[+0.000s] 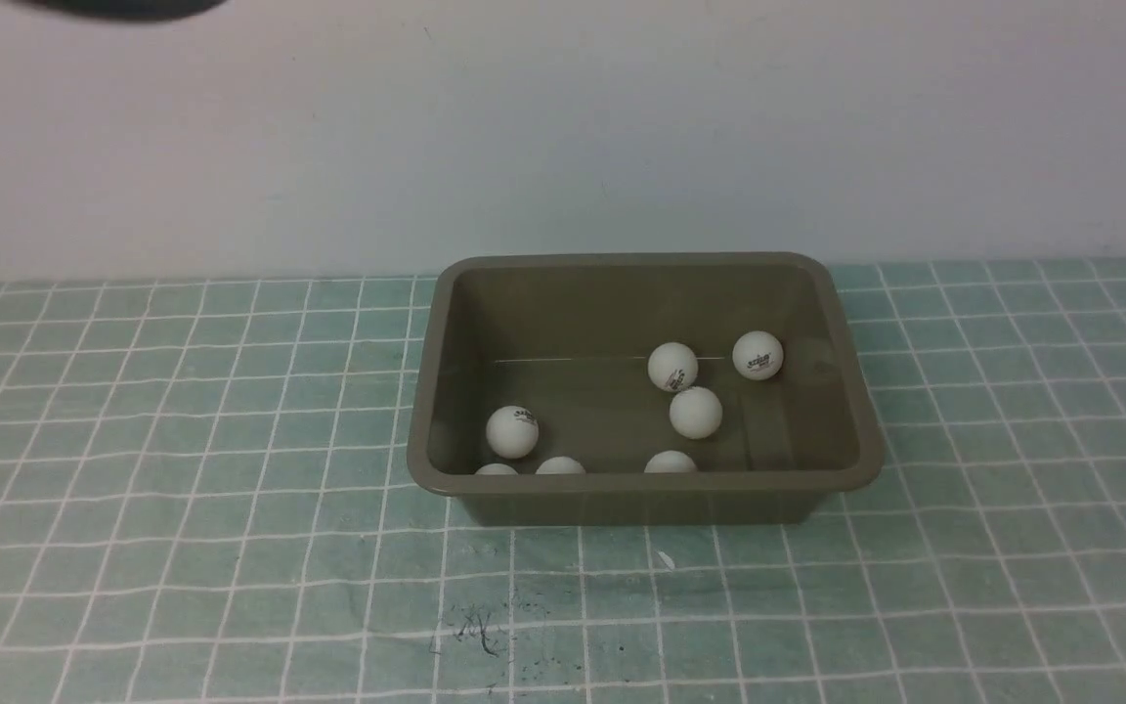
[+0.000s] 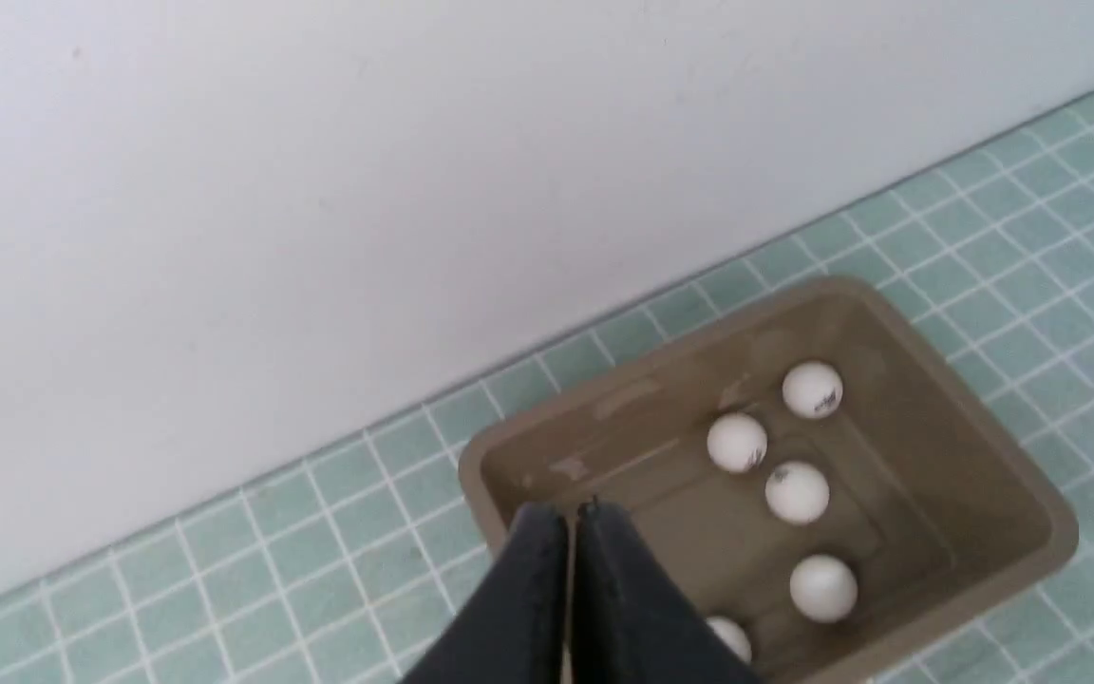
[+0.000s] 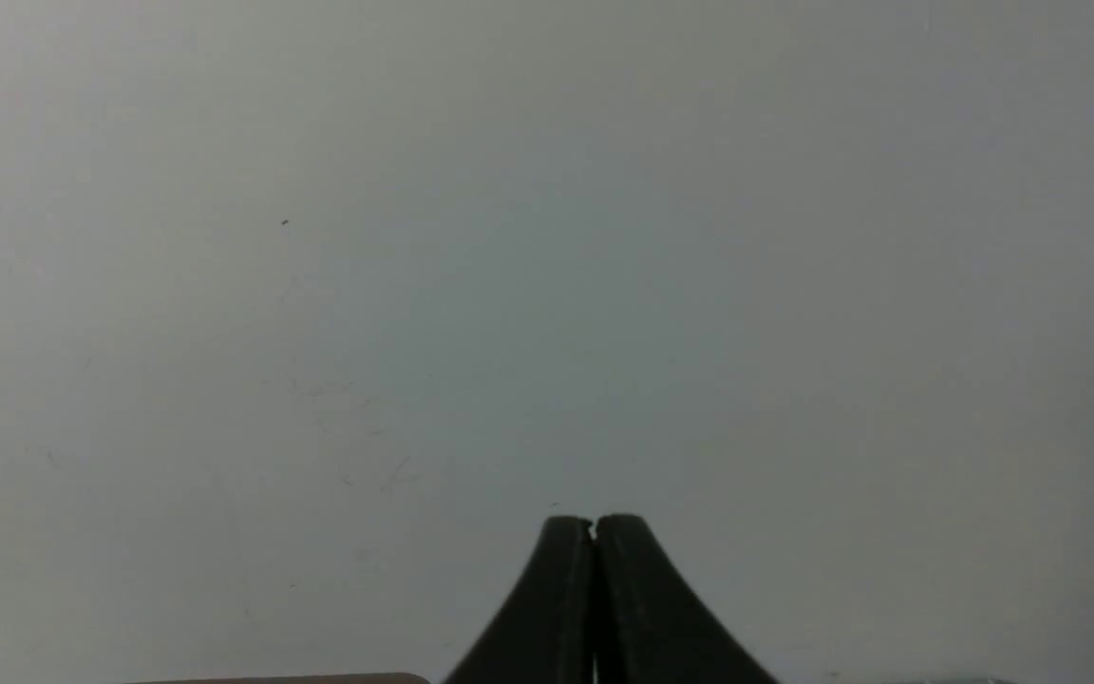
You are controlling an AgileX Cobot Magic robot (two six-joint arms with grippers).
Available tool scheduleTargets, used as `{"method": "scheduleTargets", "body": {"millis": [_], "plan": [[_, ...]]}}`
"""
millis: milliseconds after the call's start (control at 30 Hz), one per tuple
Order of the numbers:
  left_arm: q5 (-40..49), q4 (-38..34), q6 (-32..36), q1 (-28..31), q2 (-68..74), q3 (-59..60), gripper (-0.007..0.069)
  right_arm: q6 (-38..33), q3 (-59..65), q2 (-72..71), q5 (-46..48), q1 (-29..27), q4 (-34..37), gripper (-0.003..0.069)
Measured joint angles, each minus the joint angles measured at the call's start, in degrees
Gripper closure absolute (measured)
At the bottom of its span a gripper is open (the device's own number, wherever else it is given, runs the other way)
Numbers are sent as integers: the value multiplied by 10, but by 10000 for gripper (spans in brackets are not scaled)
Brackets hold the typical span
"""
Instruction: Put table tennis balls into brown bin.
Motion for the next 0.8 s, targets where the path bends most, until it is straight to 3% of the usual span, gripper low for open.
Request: {"method": "scheduleTargets", "body": {"millis": [200, 400, 633, 800], "plan": [[-30, 15, -18, 0, -143, 203, 629, 0, 0, 0, 0, 0, 0, 673], [-146, 12, -40, 0, -315, 456, 629, 0, 0, 0, 0, 0, 0, 673], [-205, 12, -76, 0, -465, 619, 629, 0, 0, 0, 0, 0, 0, 673], [-216, 17, -77, 0, -558, 670, 629, 0, 0, 0, 0, 0, 0, 673]]}}
